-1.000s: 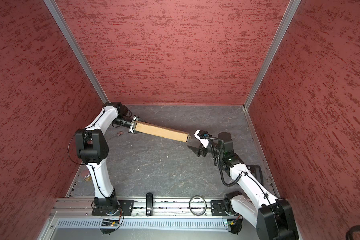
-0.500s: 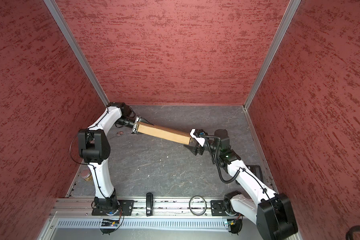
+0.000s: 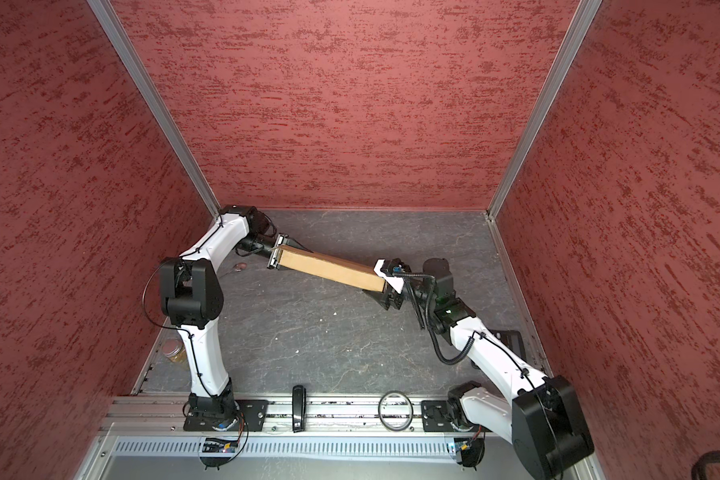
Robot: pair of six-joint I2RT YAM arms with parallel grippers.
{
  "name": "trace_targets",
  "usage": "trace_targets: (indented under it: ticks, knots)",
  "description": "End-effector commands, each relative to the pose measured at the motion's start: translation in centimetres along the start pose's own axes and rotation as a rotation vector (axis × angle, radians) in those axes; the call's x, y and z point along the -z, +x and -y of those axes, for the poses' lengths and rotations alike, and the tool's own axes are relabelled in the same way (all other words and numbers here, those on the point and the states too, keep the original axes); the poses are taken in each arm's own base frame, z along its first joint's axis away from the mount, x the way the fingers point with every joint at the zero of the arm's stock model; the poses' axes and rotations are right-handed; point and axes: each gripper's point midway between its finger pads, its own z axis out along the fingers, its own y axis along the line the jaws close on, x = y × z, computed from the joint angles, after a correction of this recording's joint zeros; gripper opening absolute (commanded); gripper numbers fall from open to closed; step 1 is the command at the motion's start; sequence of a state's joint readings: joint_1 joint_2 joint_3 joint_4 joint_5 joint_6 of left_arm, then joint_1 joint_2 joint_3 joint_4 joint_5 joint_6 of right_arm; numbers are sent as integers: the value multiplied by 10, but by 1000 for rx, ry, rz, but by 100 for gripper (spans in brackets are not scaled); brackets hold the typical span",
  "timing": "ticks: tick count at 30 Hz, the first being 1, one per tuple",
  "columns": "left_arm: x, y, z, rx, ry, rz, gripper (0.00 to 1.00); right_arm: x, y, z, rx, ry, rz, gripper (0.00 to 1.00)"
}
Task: Fold the paper box
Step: 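Stand the box on edge with the left gripper while right gripper grasps its other end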
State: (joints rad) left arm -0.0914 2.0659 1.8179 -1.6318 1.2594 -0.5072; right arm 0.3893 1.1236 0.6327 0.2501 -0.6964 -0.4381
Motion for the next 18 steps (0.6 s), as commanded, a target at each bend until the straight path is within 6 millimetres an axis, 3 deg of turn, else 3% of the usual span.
trace_targets:
  ticks: [1, 18]
  knots:
    - [-2, 34, -4, 137, -6, -65, 28, -3, -17, 6, 66, 23, 50, 80]
    - [-10, 43, -3, 122, 2, -95, 28, -10, -22, 1, 80, -13, 64, 72]
